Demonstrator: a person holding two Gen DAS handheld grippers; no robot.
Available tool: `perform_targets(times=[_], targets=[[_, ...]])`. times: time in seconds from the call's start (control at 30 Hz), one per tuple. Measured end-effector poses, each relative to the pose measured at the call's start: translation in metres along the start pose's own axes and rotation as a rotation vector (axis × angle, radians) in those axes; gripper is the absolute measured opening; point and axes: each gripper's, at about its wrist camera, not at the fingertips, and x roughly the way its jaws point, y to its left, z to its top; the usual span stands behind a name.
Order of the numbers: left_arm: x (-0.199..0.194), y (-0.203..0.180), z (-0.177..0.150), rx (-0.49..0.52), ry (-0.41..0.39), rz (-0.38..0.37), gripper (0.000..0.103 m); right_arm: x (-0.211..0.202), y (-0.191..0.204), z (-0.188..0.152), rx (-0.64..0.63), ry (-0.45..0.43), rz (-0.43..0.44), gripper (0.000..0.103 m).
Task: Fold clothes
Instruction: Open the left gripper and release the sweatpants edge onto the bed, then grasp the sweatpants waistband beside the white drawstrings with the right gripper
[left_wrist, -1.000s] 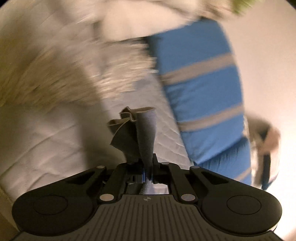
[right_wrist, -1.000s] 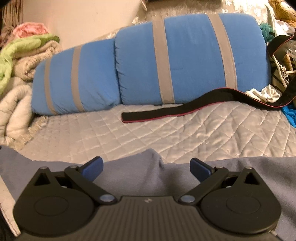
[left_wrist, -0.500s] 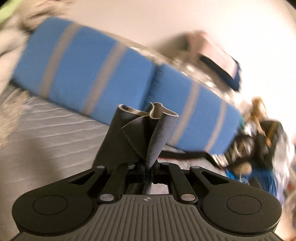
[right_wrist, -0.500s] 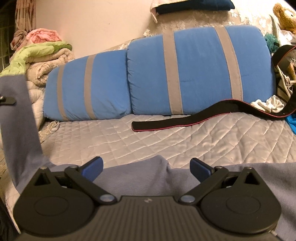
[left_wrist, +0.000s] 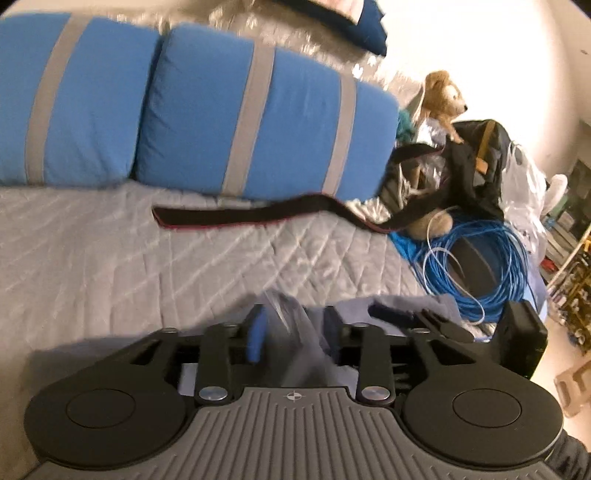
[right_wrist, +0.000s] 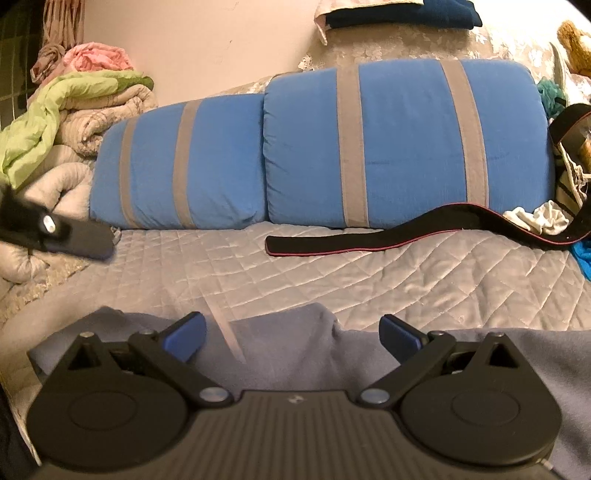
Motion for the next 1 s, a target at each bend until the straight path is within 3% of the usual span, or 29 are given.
perform_targets(times=[0.1,0.2,0.4,0.5,0.6,0.77,0.87,1.0], targets=[[-0.015,0.014,-0.001,0.013,-0.039,0.061,0.055,0.001,0.004,-0.001,-0.025,0.005,-0.005,0.103],[-0.030,0.032,-0.003,0.015,-0.069,0.126,0.057,0.003,0.009,-0.002,-0.055,0.011,-0.010,0.103],[-0.051,0.083,-0.021,-0.072,-0.055,0.283,0.057,0.003,0.022,-0.007,-0.136,0.014,-0.009,0.103],[-0.058,0.101,-0.037,-0.082,-0.048,0.322,0.057,0.002,0.032,-0.009,-0.194,0.019,0.001,0.103],[-0.062,0.116,-0.052,-0.086,-0.061,0.300,0.058,-0.002,0.056,-0.011,-0.328,0.064,-0.044,0.102],[-0.052,0.133,-0.070,-0.099,-0.081,0.233,0.061,-0.025,0.110,-0.036,-0.802,0.109,-0.122,0.102],[-0.048,0.141,-0.075,-0.135,-0.088,0.213,0.061,-0.028,0.113,-0.043,-0.886,0.158,-0.151,0.099],[-0.052,0.150,-0.076,-0.182,-0.120,0.211,0.061,-0.029,0.100,-0.036,-0.772,0.211,-0.141,0.087]])
